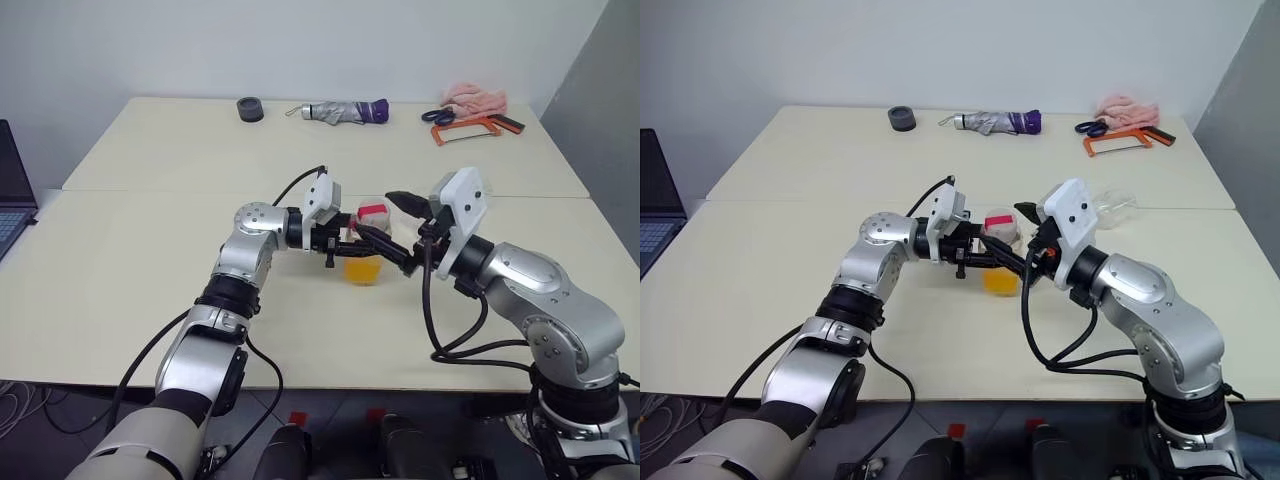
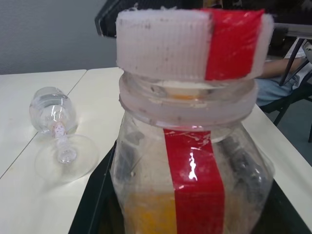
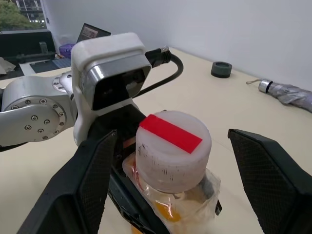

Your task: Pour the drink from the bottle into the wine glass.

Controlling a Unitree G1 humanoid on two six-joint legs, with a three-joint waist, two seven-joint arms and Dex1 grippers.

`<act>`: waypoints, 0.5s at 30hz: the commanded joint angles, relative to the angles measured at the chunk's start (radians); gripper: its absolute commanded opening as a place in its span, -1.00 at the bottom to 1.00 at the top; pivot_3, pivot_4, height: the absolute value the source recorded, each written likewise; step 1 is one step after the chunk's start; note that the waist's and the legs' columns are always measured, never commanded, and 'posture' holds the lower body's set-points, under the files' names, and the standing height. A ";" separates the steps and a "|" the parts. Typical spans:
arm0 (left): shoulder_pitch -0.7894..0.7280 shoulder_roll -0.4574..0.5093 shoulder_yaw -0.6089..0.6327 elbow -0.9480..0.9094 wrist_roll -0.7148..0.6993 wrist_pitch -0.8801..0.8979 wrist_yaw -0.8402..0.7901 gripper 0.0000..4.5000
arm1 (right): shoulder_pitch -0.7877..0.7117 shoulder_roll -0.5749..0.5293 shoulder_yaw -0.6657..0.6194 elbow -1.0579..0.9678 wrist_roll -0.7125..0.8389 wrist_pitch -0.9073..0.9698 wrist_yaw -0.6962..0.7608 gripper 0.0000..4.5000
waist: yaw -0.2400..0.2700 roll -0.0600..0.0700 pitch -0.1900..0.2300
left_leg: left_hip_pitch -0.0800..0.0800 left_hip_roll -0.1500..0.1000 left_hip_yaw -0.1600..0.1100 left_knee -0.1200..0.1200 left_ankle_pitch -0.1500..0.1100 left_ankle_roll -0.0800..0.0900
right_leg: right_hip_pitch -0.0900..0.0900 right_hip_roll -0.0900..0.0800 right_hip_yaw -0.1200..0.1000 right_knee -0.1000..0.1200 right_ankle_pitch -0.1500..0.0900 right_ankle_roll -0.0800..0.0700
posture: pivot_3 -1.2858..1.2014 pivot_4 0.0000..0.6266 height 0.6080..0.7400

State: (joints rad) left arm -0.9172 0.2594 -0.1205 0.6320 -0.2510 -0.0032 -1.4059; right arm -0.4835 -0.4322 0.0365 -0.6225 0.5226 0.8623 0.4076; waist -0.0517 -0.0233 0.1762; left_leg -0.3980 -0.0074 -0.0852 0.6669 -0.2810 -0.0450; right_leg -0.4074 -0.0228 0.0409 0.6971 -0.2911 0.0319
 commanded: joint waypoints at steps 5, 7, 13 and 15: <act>-0.005 -0.002 0.011 -0.031 -0.016 -0.007 0.006 -0.24 | -0.037 -0.002 -0.025 0.021 -0.002 -0.024 -0.001 0.72 | 0.000 0.000 0.000 | 0.000 0.000 0.000 0.000 0.000 0.000 | 0.000 0.000 0.000 0.000 0.000 0.000 | 0.03 -0.52 1.00; -0.004 -0.002 0.011 -0.033 -0.016 -0.006 0.006 -0.24 | -0.040 0.001 -0.023 0.025 -0.001 -0.026 -0.002 0.72 | 0.000 0.000 0.000 | 0.000 0.000 0.000 0.000 0.000 0.000 | 0.000 0.000 0.000 0.000 0.000 0.000 | 0.03 -0.52 1.00; 0.000 -0.002 0.011 -0.037 -0.017 -0.004 0.010 -0.24 | -0.044 0.011 -0.014 0.027 -0.002 -0.039 0.003 0.15 | -0.001 0.000 0.000 | 0.000 0.000 0.000 0.000 0.000 0.000 | 0.000 0.000 0.000 0.000 0.000 0.000 | 0.03 -0.52 1.00; 0.006 -0.001 0.010 -0.044 -0.018 -0.003 0.014 -0.24 | -0.047 0.016 -0.011 0.022 0.004 -0.044 0.006 -0.16 | -0.001 0.000 0.000 | 0.000 0.000 0.000 0.000 0.000 0.000 | 0.000 0.000 0.000 0.000 0.000 0.000 | 0.03 -0.52 1.00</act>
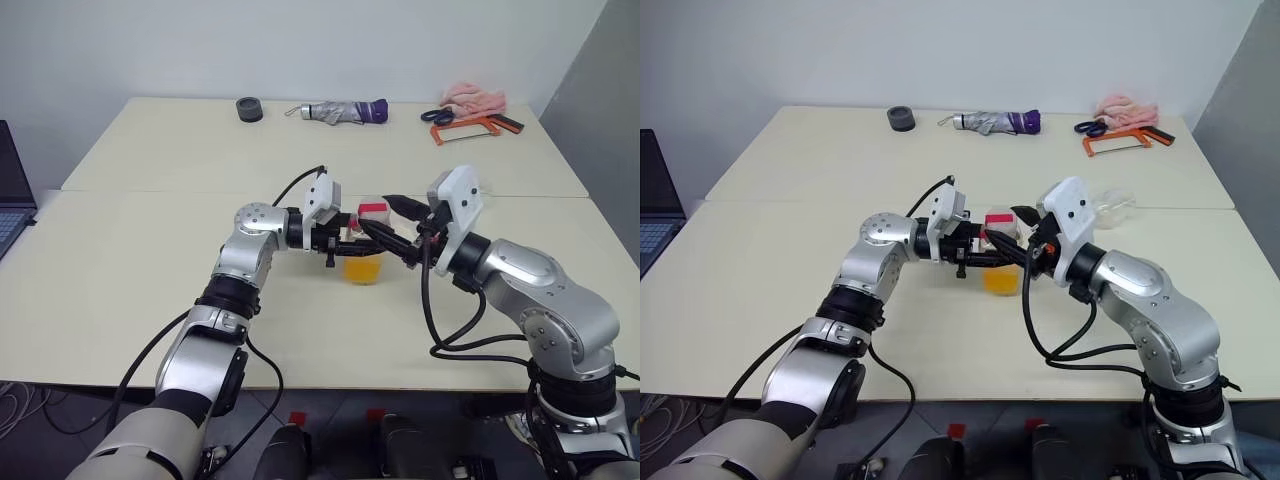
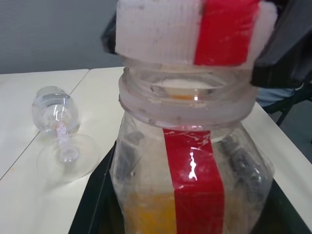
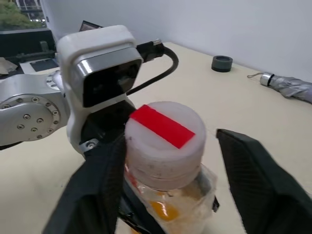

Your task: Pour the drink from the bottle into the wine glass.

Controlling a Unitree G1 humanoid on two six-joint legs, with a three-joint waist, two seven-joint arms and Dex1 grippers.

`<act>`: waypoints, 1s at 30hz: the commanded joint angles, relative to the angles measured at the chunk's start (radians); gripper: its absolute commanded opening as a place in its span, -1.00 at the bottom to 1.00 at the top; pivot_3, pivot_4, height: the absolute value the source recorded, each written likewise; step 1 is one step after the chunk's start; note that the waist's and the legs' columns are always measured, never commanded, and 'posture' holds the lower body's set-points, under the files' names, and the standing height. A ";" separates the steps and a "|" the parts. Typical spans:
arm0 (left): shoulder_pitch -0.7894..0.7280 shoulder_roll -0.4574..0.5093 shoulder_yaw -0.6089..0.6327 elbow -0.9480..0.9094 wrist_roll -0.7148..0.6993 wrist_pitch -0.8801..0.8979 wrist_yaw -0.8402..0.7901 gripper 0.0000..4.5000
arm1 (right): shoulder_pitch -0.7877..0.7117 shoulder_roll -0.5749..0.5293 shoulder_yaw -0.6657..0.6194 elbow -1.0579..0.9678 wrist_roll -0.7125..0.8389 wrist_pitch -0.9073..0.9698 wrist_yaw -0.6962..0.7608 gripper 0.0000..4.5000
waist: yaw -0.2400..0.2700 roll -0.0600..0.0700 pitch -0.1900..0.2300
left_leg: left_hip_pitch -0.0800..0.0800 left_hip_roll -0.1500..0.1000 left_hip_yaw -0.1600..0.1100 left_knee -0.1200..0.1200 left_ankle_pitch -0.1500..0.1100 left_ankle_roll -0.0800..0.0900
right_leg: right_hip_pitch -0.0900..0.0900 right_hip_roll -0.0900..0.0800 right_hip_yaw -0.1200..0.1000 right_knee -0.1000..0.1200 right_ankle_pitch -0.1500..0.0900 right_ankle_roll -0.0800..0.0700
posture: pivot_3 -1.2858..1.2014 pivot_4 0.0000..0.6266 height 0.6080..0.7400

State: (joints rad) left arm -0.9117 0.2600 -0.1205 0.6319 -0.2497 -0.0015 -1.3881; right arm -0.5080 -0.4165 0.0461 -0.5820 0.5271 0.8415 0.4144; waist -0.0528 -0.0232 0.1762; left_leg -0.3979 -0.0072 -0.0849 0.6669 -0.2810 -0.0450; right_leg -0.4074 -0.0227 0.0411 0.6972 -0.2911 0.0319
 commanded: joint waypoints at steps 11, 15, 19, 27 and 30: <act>0.021 -0.001 0.011 -0.066 -0.024 0.004 0.013 -0.24 | -0.027 0.013 -0.026 -0.046 -0.035 -0.119 -0.013 -0.26 | 0.000 0.000 0.000 | 0.000 0.000 0.000 0.000 0.000 0.000 | 0.000 0.000 0.000 0.000 0.000 0.000 | 0.03 -0.52 1.00; 0.034 0.002 0.012 -0.080 -0.026 0.012 0.024 -0.24 | -0.012 0.031 -0.110 -0.074 0.033 -0.110 -0.026 -0.26 | 0.000 0.000 0.000 | 0.000 0.000 -0.001 0.000 0.000 0.000 | 0.000 0.000 0.000 0.000 0.000 0.000 | 0.03 -0.52 1.00; 0.045 0.010 0.016 -0.092 -0.029 0.022 0.033 -0.24 | 0.041 0.030 -0.205 -0.109 0.114 -0.084 -0.044 -0.30 | 0.002 0.000 0.000 | 0.000 0.001 -0.001 0.000 0.000 0.000 | 0.000 -0.001 0.000 0.000 0.000 0.000 | 0.03 -0.52 1.00; 0.052 0.022 0.023 -0.102 -0.029 0.025 0.046 -0.24 | 0.239 -0.044 -0.261 -0.123 0.045 -0.121 -0.076 -0.89 | 0.003 0.000 0.000 | 0.000 0.000 0.000 0.000 0.000 0.000 | 0.001 -0.001 0.000 0.000 0.000 0.000 | 0.03 -0.52 1.00; 0.054 0.042 0.035 -0.108 -0.035 0.030 0.051 -0.24 | 0.374 -0.050 -0.265 -0.114 -0.003 -0.158 -0.088 -0.89 | 0.005 0.000 0.000 | 0.000 0.000 0.002 0.000 0.000 0.000 | 0.001 0.000 0.000 0.000 0.000 0.000 | 0.03 -0.52 1.00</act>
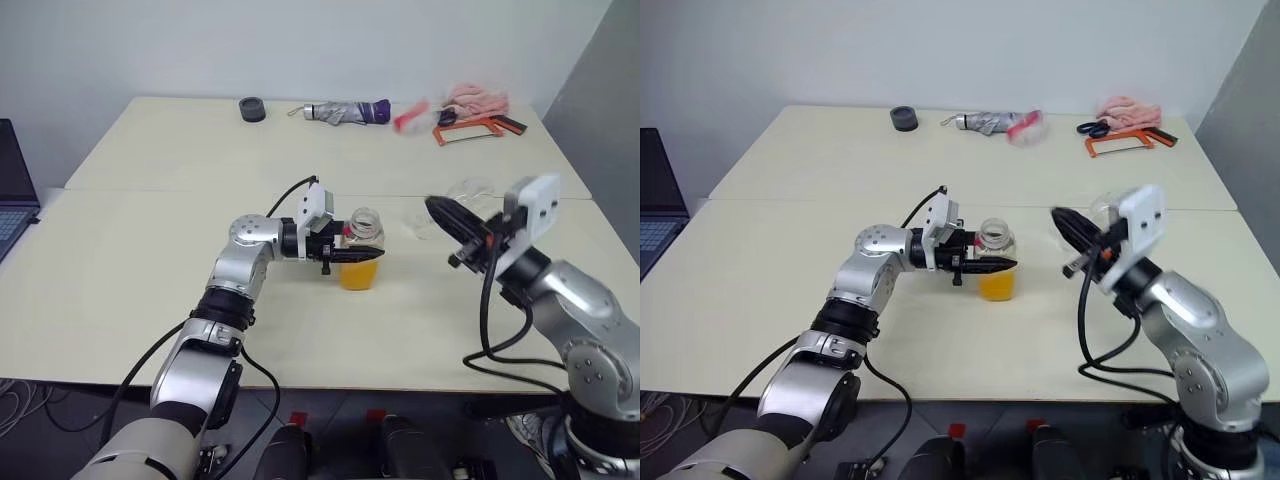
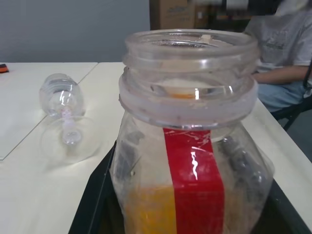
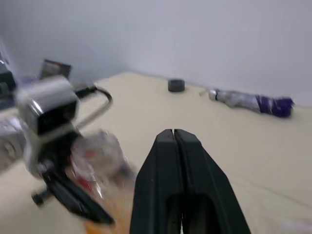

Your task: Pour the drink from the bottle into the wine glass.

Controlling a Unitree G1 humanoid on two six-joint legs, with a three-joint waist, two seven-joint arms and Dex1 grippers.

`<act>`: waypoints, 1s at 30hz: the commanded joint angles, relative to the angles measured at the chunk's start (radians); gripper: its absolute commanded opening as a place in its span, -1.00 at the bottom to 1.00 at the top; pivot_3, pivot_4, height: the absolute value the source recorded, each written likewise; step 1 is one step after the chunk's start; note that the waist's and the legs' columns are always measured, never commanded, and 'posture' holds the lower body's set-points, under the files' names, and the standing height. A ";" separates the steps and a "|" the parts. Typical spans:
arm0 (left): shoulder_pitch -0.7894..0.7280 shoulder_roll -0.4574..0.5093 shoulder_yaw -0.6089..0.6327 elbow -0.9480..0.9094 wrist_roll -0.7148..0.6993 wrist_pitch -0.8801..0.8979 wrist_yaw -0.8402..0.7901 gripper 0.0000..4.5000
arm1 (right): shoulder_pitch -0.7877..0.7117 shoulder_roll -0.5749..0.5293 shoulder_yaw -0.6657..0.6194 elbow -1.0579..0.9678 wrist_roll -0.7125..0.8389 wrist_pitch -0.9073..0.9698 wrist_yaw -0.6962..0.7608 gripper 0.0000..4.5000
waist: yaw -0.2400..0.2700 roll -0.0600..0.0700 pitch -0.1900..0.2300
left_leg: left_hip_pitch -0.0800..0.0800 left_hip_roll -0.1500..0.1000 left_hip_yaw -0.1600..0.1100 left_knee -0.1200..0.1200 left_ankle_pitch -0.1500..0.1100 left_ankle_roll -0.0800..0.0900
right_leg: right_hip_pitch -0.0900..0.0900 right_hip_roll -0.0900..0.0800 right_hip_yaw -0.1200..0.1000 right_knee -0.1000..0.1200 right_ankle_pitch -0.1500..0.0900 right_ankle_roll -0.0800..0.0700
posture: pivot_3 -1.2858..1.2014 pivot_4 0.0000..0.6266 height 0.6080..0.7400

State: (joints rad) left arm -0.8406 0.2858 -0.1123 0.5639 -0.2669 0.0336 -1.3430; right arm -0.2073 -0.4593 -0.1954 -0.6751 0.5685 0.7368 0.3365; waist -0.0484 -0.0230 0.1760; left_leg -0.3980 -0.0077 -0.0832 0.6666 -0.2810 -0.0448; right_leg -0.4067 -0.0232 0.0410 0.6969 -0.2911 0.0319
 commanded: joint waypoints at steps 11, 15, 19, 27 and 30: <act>-0.007 0.042 0.043 -0.043 -0.023 -0.011 0.032 -0.24 | 0.329 -0.108 0.051 0.094 -0.245 -0.204 0.073 -0.89 | 0.001 0.000 0.000 | 0.002 0.000 0.002 0.000 0.000 0.000 | 0.001 0.002 0.001 0.000 0.000 0.000 | 0.03 -0.52 1.00; -0.001 0.043 0.047 -0.050 -0.025 -0.008 0.044 -0.24 | 0.349 -0.133 0.082 0.086 -0.251 -0.219 0.126 -0.89 | 0.000 0.000 0.000 | 0.002 0.000 0.003 0.000 0.000 0.000 | 0.001 0.003 0.001 0.000 0.000 0.000 | 0.03 -0.52 1.00; 0.006 0.046 0.063 -0.058 -0.028 -0.008 0.079 -0.24 | 0.344 -0.129 0.104 0.061 -0.226 -0.210 0.163 -0.89 | 0.000 0.000 0.000 | 0.002 0.000 0.002 0.000 0.000 0.000 | 0.001 0.003 0.001 0.000 0.000 0.000 | 0.03 -0.52 1.00; 0.016 0.067 0.135 -0.041 -0.007 -0.036 0.243 -0.24 | 0.270 -0.106 0.132 0.045 -0.170 -0.158 0.192 -0.18 | 0.001 0.000 0.000 | 0.002 0.001 0.000 0.001 0.000 0.000 | 0.001 0.003 0.001 0.000 0.000 0.000 | 0.03 -0.52 1.00; 0.010 0.083 0.189 -0.004 0.027 -0.077 0.406 -0.24 | 0.182 -0.114 0.195 0.020 -0.138 -0.112 0.229 0.31 | -0.001 0.000 0.000 | 0.002 0.001 0.000 0.001 0.000 0.000 | 0.001 0.002 0.001 0.000 0.000 0.000 | 0.03 -0.52 1.00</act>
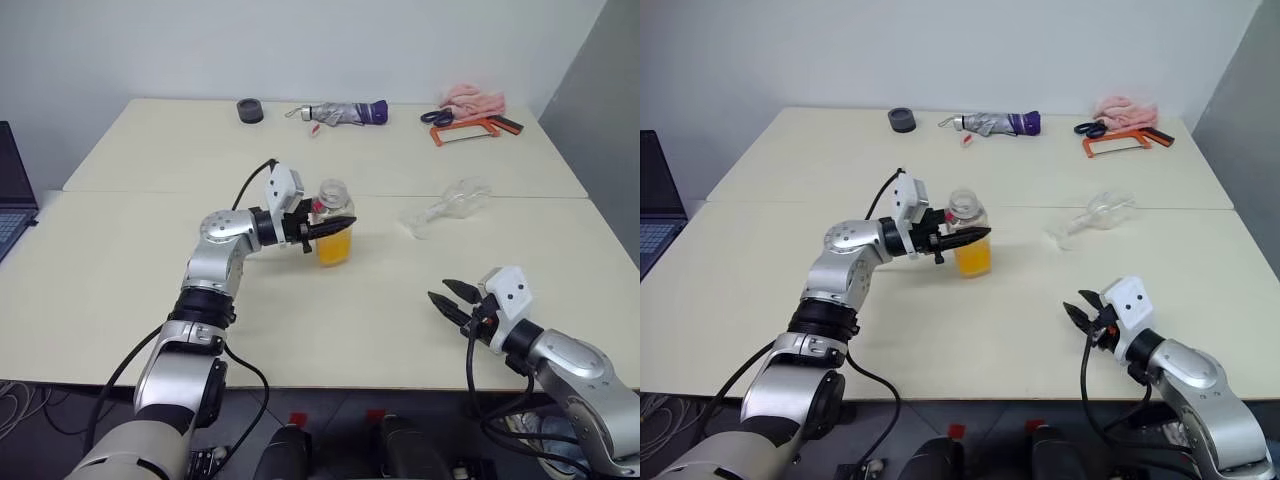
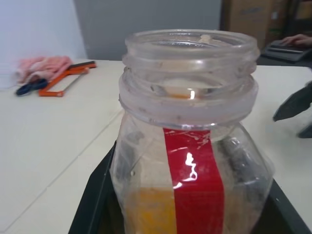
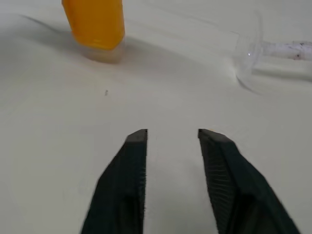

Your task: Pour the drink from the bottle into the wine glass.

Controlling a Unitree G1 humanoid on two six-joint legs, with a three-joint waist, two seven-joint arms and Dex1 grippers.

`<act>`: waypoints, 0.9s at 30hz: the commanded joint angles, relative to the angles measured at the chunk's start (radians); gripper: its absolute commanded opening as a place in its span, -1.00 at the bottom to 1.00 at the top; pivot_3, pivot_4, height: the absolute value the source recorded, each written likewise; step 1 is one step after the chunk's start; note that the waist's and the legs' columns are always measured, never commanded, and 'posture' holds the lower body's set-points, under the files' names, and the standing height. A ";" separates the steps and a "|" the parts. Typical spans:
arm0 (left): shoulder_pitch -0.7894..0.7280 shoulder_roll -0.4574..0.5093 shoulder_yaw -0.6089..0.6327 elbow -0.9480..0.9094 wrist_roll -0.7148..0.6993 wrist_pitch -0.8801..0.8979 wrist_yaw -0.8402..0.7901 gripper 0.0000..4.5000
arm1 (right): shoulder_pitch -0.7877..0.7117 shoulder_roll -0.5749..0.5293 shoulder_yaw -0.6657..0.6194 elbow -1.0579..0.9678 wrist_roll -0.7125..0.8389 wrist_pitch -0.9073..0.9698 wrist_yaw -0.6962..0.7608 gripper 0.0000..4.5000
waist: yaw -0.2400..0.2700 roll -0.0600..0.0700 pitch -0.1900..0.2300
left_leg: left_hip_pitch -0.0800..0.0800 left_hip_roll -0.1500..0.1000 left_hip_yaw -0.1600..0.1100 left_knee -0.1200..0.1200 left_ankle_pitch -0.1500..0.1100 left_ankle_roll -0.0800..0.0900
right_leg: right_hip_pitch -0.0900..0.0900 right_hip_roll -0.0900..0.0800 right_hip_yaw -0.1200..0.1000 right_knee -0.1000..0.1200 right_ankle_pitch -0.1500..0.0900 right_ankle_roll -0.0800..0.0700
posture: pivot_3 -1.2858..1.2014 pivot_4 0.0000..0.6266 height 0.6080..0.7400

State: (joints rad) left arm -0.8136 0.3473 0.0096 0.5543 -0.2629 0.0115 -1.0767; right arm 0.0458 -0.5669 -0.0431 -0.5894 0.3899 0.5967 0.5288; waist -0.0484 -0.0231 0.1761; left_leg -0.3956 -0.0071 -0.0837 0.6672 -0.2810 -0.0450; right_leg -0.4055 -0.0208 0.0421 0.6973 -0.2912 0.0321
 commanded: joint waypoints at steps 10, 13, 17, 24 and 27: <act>-0.048 0.123 0.197 0.206 0.110 -0.128 0.580 -0.24 | -0.463 0.121 0.284 0.069 -0.022 0.067 0.039 0.31 | -0.005 -0.001 0.000 | 0.000 0.000 -0.001 0.000 0.000 0.000 | -0.001 0.000 -0.001 0.000 0.000 0.000 | 0.03 -0.52 1.00; -0.053 0.147 0.217 0.259 0.115 -0.138 0.649 -0.24 | -0.548 0.187 0.344 0.145 -0.064 0.050 0.029 0.31 | 0.000 -0.001 0.000 | 0.000 0.000 -0.002 0.000 0.002 -0.003 | -0.001 -0.002 -0.002 0.000 0.000 0.000 | 0.03 -0.52 1.00; -0.061 0.172 0.232 0.337 0.124 -0.175 0.699 -0.24 | -0.656 0.289 0.413 0.257 -0.135 0.023 0.007 0.31 | -0.001 -0.002 -0.001 | -0.002 0.000 -0.002 0.001 0.002 -0.004 | -0.003 -0.004 -0.002 0.001 0.000 0.000 | 0.03 -0.52 1.00; -0.096 0.184 0.256 0.482 0.114 -0.203 0.726 -0.24 | -0.702 0.352 0.465 0.312 -0.195 -0.004 0.027 0.31 | 0.001 -0.004 -0.002 | -0.002 -0.001 -0.002 0.001 0.002 -0.004 | -0.003 -0.005 -0.003 0.001 0.000 0.000 | 0.03 -0.52 1.00; -0.105 0.180 0.263 0.518 0.107 -0.200 0.729 -0.08 | -0.700 0.361 0.463 0.312 -0.202 -0.003 0.032 0.31 | -0.001 -0.004 -0.002 | -0.001 -0.001 -0.002 0.001 0.002 -0.004 | -0.003 -0.004 -0.003 0.001 0.000 0.000 | 0.03 -0.52 1.00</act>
State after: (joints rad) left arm -0.9111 0.5124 0.2669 1.0496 -0.1556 -0.1870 -0.3584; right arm -0.6370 -0.2159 0.4234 -0.2552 0.1931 0.6156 0.5533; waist -0.0498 -0.0273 0.1739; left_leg -0.3967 -0.0081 -0.0854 0.6678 -0.2786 -0.0493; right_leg -0.4083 -0.0250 0.0390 0.6988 -0.2908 0.0319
